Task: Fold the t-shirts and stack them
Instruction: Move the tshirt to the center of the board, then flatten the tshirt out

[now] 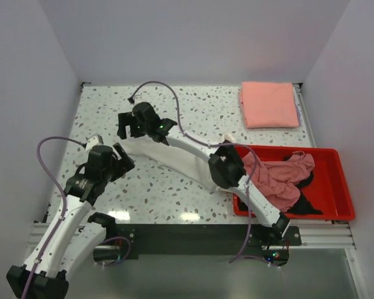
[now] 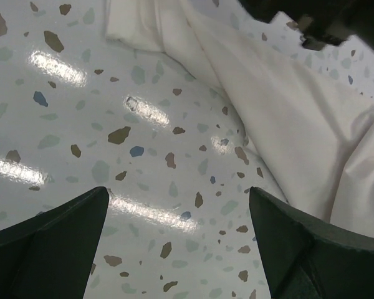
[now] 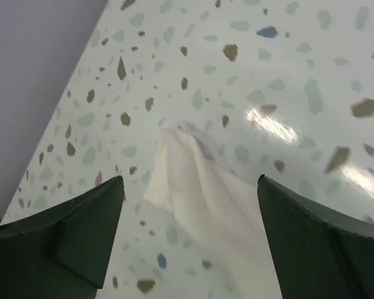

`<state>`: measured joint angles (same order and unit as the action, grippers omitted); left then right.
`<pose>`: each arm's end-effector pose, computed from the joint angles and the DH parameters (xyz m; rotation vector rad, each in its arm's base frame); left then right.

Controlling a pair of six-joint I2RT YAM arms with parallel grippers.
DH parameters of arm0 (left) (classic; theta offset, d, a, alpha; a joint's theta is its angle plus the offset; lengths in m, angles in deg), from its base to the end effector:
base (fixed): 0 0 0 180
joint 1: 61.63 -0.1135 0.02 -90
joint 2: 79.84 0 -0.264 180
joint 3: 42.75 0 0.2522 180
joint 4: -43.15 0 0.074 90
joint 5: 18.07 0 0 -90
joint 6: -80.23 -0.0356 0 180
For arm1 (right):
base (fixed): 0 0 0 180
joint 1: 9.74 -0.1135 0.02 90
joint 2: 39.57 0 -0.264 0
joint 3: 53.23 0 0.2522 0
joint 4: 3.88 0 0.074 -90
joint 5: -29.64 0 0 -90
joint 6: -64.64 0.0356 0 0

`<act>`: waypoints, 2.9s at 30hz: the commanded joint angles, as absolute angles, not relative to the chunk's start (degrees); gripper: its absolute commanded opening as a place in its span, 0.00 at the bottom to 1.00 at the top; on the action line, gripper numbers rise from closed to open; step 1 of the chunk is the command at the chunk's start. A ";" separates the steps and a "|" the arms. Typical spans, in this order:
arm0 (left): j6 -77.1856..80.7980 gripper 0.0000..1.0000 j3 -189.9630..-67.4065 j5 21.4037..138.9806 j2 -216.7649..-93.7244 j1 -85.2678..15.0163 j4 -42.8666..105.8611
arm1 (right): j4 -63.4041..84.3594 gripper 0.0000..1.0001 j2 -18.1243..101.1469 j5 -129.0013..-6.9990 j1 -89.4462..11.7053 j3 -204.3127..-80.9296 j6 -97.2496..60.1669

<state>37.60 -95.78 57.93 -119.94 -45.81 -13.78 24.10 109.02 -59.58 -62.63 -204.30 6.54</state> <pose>0.1389 -0.0304 0.2646 -0.7481 2.2027 -0.2737 0.3601 0.4752 0.2148 -0.3810 2.1073 0.9002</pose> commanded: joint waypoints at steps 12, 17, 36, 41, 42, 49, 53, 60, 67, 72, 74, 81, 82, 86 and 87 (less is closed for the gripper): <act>39.97 1.00 -94.39 56.99 -132.91 -46.24 -0.06 | 45.22 0.99 64.16 -39.36 -57.38 -164.69 -4.88; 40.41 1.00 -98.16 55.76 -144.59 -47.65 4.69 | 40.83 0.99 48.25 -40.58 -53.96 -147.52 -0.05; 38.92 0.70 -108.72 56.37 -169.92 -54.59 9.79 | 40.92 0.87 47.61 -41.28 -53.25 -135.02 3.73; 38.66 0.34 -109.25 56.90 -171.60 -55.21 9.79 | 38.62 0.65 51.74 -41.91 -53.25 -135.01 4.18; 38.57 0.27 -109.25 56.90 -171.51 -55.30 9.88 | 38.80 0.57 52.27 -40.42 -53.25 -135.54 4.26; 37.25 0.00 -109.95 56.11 -168.97 -55.65 9.44 | 39.24 0.05 52.98 -35.57 -53.25 -135.89 4.35; 36.28 0.00 -109.08 53.14 -163.52 -55.65 9.79 | 37.66 0.00 48.16 -35.31 -53.25 -136.33 2.77; 35.58 0.00 -106.00 50.49 -147.53 -55.65 9.88 | 35.72 0.00 34.45 -35.49 -53.16 -136.42 0.31; 38.04 0.00 -113.18 44.97 -129.97 -55.56 4.45 | 34.58 0.00 21.54 -33.90 -53.16 -142.12 -5.04; 39.01 0.00 -122.51 35.47 -122.39 -55.56 -1.71 | 32.91 0.00 16.69 -34.86 -53.25 -145.90 -8.56; 38.22 0.00 -126.81 31.61 -119.84 -55.65 -2.77 | 32.91 0.00 15.63 -37.57 -53.16 -148.62 -9.18; 34.17 0.00 -141.14 27.38 -119.04 -55.56 -7.34 | 34.75 0.00 14.57 -47.86 -53.25 -157.07 -10.33; 33.65 0.00 -143.33 25.72 -118.86 -55.65 -7.78 | 34.84 0.00 14.31 -48.49 -53.25 -157.68 -10.24; 32.06 0.00 -145.37 25.35 -118.16 -55.56 -7.17 | 34.41 0.00 13.78 -49.72 -53.25 -157.96 -9.62; 31.98 0.00 -145.29 25.44 -118.51 -55.56 -6.99 | 34.40 0.00 13.87 -49.29 -53.25 -157.69 -9.01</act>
<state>34.08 -144.22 28.58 -117.73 -55.23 -6.09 37.19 14.41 -47.89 -53.25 -156.15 -8.78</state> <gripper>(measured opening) 0.019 0.063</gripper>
